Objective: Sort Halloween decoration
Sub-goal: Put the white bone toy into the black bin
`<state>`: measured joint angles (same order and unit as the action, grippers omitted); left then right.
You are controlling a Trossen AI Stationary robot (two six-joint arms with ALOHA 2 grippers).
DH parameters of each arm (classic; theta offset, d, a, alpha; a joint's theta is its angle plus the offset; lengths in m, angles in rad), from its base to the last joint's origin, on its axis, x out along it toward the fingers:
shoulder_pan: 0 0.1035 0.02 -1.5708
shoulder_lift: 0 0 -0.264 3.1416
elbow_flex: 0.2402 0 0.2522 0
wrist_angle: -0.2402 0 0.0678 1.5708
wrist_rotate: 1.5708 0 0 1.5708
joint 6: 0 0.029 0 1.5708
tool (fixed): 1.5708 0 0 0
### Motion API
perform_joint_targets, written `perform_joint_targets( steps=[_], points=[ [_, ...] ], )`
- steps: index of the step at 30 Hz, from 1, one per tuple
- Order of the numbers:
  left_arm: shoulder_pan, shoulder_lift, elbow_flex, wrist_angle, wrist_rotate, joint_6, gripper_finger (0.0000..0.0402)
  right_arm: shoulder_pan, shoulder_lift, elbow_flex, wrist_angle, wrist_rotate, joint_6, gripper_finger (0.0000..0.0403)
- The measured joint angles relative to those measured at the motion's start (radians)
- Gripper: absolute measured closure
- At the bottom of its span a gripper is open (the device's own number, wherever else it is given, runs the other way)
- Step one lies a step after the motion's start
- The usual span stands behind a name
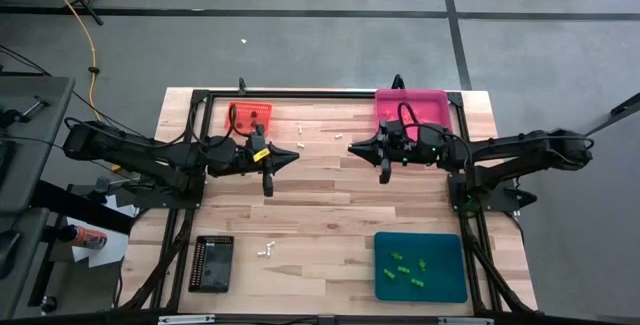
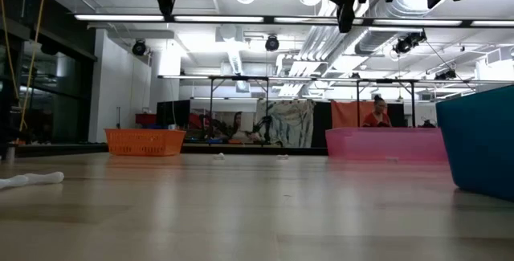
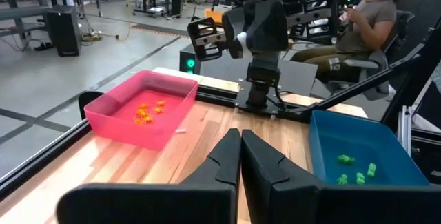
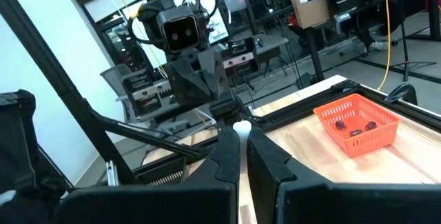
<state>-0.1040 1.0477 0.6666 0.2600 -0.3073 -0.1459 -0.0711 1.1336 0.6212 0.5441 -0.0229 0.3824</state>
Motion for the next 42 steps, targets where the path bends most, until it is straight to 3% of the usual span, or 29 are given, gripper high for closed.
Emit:
perform_joint_targets(
  steps=[11,14,20,25,32,42],
  points=[
    [0.0,0.0,0.0,-0.001,-0.004,0.017,0.0401,0.0,0.006,0.0,0.007,0.0,0.0,0.0398],
    [0.0,0.0,0.0,0.0,-0.051,0.073,0.0401,0.013,0.057,0.024,-0.035,-0.014,-0.019,0.0398],
    [0.001,-0.006,0.0,0.057,-0.188,0.149,0.0399,0.078,0.292,0.192,-0.08,-0.06,-0.168,0.0398],
    [0.001,-0.027,0.0,0.113,-0.244,0.201,0.0399,0.117,0.532,0.375,-0.096,-0.114,-0.251,0.0398],
    [0.001,-0.065,0.001,0.152,-0.27,0.183,0.0398,0.157,0.822,0.629,-0.101,-0.214,-0.32,0.0398],
    [-0.001,-0.066,0.001,0.164,-0.28,0.122,0.0398,0.253,1.13,0.987,-0.099,-0.223,-0.309,0.0398]
  ],
)
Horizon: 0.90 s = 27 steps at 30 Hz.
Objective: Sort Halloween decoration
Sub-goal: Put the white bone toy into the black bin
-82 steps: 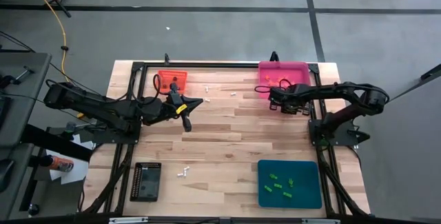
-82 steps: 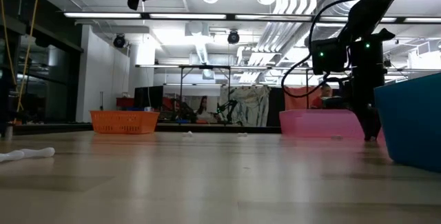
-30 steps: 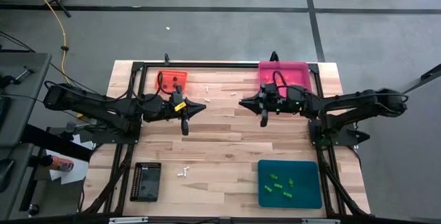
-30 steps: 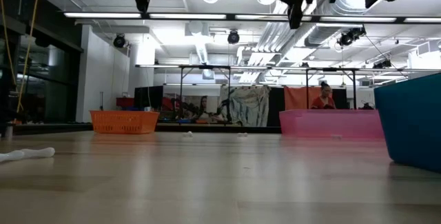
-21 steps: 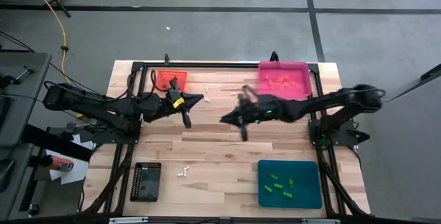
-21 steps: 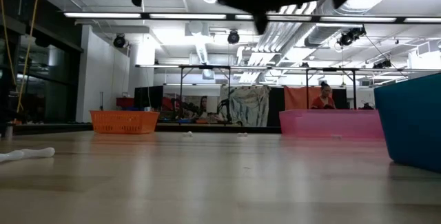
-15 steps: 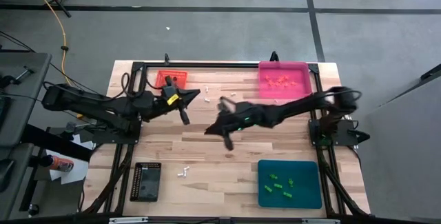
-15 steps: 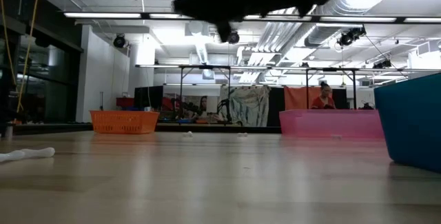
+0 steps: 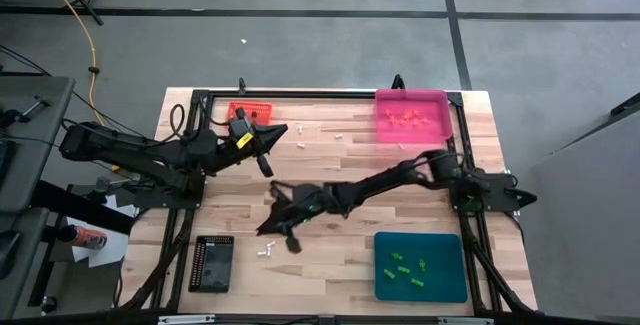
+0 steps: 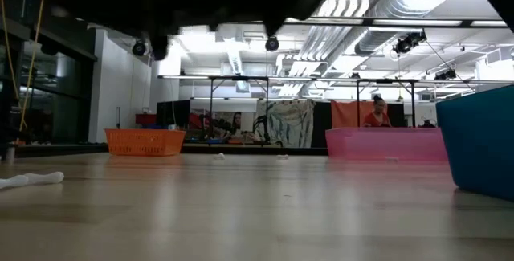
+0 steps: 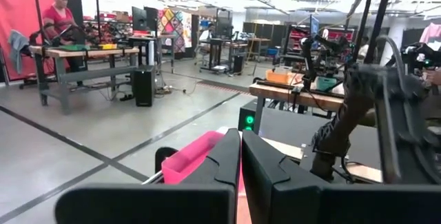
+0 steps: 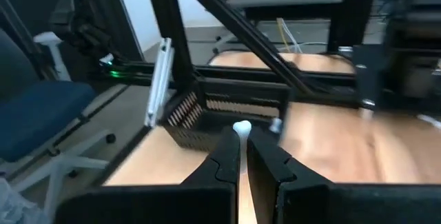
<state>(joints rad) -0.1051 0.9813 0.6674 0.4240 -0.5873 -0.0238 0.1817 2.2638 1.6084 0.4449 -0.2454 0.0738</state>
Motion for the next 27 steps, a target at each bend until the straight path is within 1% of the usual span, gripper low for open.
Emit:
perform_joint_targets(
  steps=[4,10,14,16,19,21,24,27],
  points=[
    [0.0,0.0,0.0,-0.001,0.0,0.001,0.0398,0.036,0.128,0.182,0.0,0.012,0.058,0.0398],
    [0.0,0.0,0.0,-0.007,0.0,0.001,0.0398,0.074,0.315,0.463,-0.007,0.022,0.059,0.0398],
    [0.0,0.0,0.0,-0.007,0.0,0.001,0.0398,0.087,0.416,0.619,-0.021,0.091,0.076,0.0398],
    [0.0,0.0,0.0,-0.008,0.0,0.001,0.0398,0.089,0.455,0.677,-0.035,0.125,0.106,0.0398],
    [0.0,0.0,0.0,-0.009,0.0,0.0,0.0398,0.089,0.499,0.734,-0.042,0.17,0.131,0.0398],
    [0.0,0.0,0.0,-0.009,0.0,-0.001,0.0398,0.089,0.515,0.748,-0.042,0.202,0.139,0.0398],
    [0.0,0.0,0.0,-0.009,0.0,-0.001,0.0398,0.087,0.522,0.739,-0.032,0.253,0.159,0.0396],
    [0.0,0.0,0.0,-0.01,0.0,-0.002,0.0398,0.081,0.522,0.718,-0.036,0.271,0.188,0.0382]
  ],
)
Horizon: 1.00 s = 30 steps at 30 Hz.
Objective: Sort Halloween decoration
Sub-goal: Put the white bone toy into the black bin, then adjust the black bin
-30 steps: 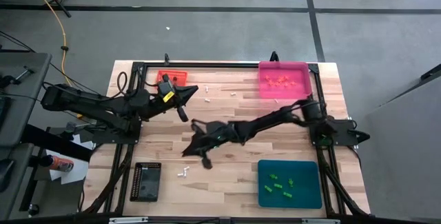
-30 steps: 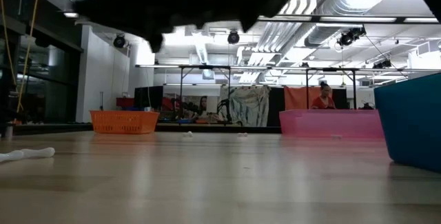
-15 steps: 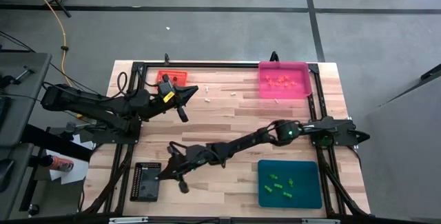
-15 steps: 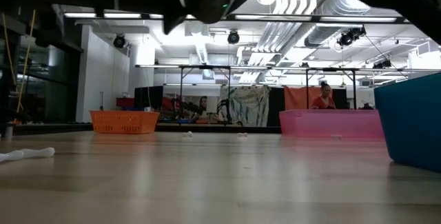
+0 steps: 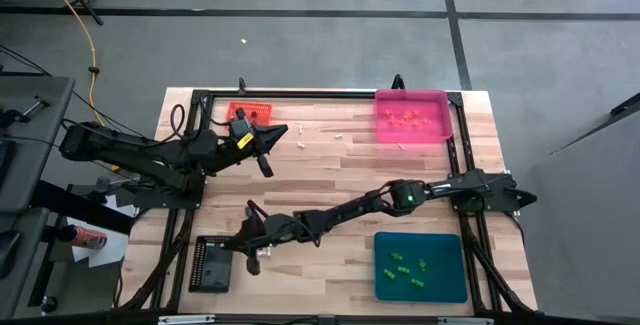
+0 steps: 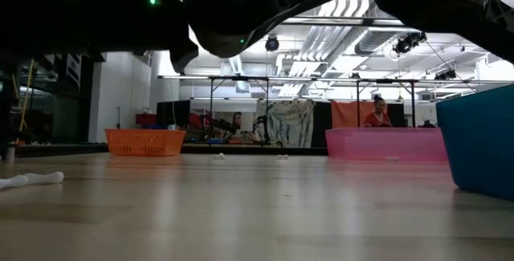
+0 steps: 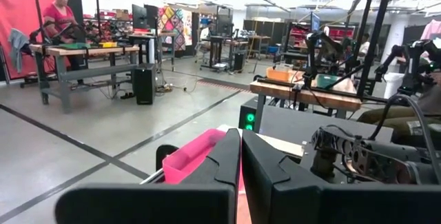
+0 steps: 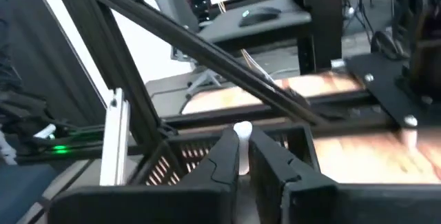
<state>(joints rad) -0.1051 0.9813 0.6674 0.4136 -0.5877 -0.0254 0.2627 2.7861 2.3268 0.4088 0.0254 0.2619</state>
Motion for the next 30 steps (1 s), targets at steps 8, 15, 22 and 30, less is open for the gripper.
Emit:
perform_joint_targets(
  steps=[8,15,22,30],
  points=[
    [0.0,0.0,0.0,-0.001,0.0,0.0,0.0398,-0.004,0.001,0.0,-0.009,0.028,0.026,0.0295],
    [0.0,0.0,0.0,-0.001,0.0,-0.054,0.0398,-0.018,0.001,0.011,-0.05,-0.005,0.044,0.0209],
    [0.0,-0.002,0.0,0.002,0.001,-0.077,0.0398,-0.075,-0.096,0.022,-0.477,-0.27,-0.045,0.0216],
    [0.002,-0.072,-0.001,-0.034,0.122,-0.038,0.0398,-0.095,-0.247,0.022,-1.207,-0.248,-0.387,0.039]
  ],
)
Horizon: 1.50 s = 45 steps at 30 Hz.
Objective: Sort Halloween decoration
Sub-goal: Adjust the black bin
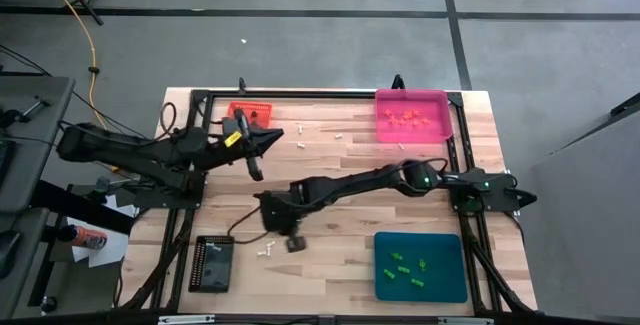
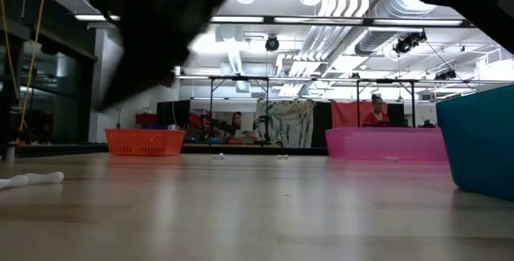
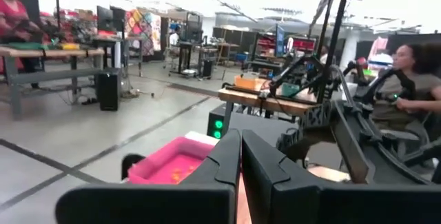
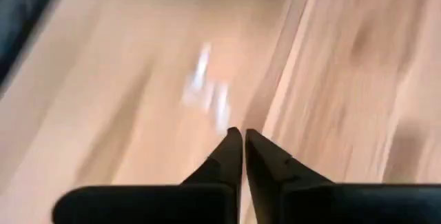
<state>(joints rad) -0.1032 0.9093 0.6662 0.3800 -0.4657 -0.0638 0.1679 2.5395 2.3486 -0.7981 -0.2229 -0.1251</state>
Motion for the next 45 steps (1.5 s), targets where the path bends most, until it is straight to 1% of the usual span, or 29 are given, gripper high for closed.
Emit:
perform_joint_targets(
  steps=[3,5,7,9,11,13,16,18,20,22,25,28,31,33,35,38,40,42,45],
  points=[
    [0.0,-0.057,0.0,-0.05,-0.015,0.021,0.0398,-0.005,-0.012,-0.013,-0.235,-0.013,-0.065,0.0384],
    [0.0,-0.096,0.0,-0.093,-0.021,0.018,0.0398,-0.006,-0.038,-0.064,-0.35,-0.018,-0.11,0.0396],
    [0.0,-0.132,0.001,-0.145,-0.023,-0.006,0.0398,-0.007,-0.099,-0.159,-0.372,-0.039,-0.135,0.0399],
    [0.0,-0.158,0.001,-0.197,-0.023,-0.028,0.0398,-0.014,-0.201,-0.31,-0.344,-0.048,-0.136,0.04],
    [0.0,-0.18,0.001,-0.254,-0.023,-0.049,0.0398,-0.028,-0.336,-0.512,-0.24,-0.051,-0.1,0.0402],
    [0.0,-0.188,0.001,-0.281,-0.023,-0.069,0.0398,-0.052,-0.502,-0.738,-0.123,-0.036,-0.018,0.0401],
    [0.0,-0.189,0.001,-0.304,-0.019,-0.092,0.0398,-0.076,-0.779,-1.056,0.07,0.032,0.159,0.0402],
    [-0.001,-0.182,0.001,-0.305,-0.003,-0.092,0.0398,-0.077,-0.963,-1.24,0.194,0.07,0.289,0.0402],
    [-0.002,-0.168,0.001,-0.315,0.019,-0.092,0.0399,-0.073,-1.134,-1.401,0.345,0.104,0.402,0.0402],
    [-0.003,-0.156,0.001,-0.339,0.045,-0.122,0.0399,-0.063,-1.285,-1.532,0.494,0.13,0.496,0.0402],
    [-0.009,-0.135,0.001,-0.417,0.102,-0.255,0.04,-0.052,-1.453,-1.686,0.7,0.163,0.568,0.0402],
    [-0.041,-0.097,0.013,-0.557,0.17,-0.484,0.0401,-0.05,-1.557,-1.783,0.832,0.183,0.559,0.0402],
    [-0.111,-0.027,0.075,-0.79,0.224,-0.73,0.0401,-0.051,-1.603,-1.827,0.862,0.226,0.53,0.0403],
    [-0.175,0.038,0.142,-0.961,0.283,-0.871,0.0401,-0.051,-1.609,-1.83,0.848,0.245,0.522,0.0403],
    [-0.242,0.111,0.21,-1.125,0.363,-0.994,0.0401,-0.051,-1.605,-1.83,0.832,0.256,0.505,0.0403],
    [-0.355,0.214,0.308,-1.294,0.495,-1.18,0.0401,-0.051,-1.593,-1.83,0.83,0.285,0.483,0.0403],
    [-0.441,0.278,0.357,-1.337,0.571,-1.341,0.0401,-0.05,-1.59,-1.831,0.818,0.323,0.487,0.0403],
    [-0.525,0.332,0.378,-1.346,0.618,-1.512,0.0401,-0.051,-1.58,-1.831,0.824,0.362,0.491,0.0403],
    [-0.648,0.417,0.386,-1.343,0.626,-1.749,0.0401,-0.051,-1.574,-1.831,0.821,0.407,0.478,0.0403]
  ],
)
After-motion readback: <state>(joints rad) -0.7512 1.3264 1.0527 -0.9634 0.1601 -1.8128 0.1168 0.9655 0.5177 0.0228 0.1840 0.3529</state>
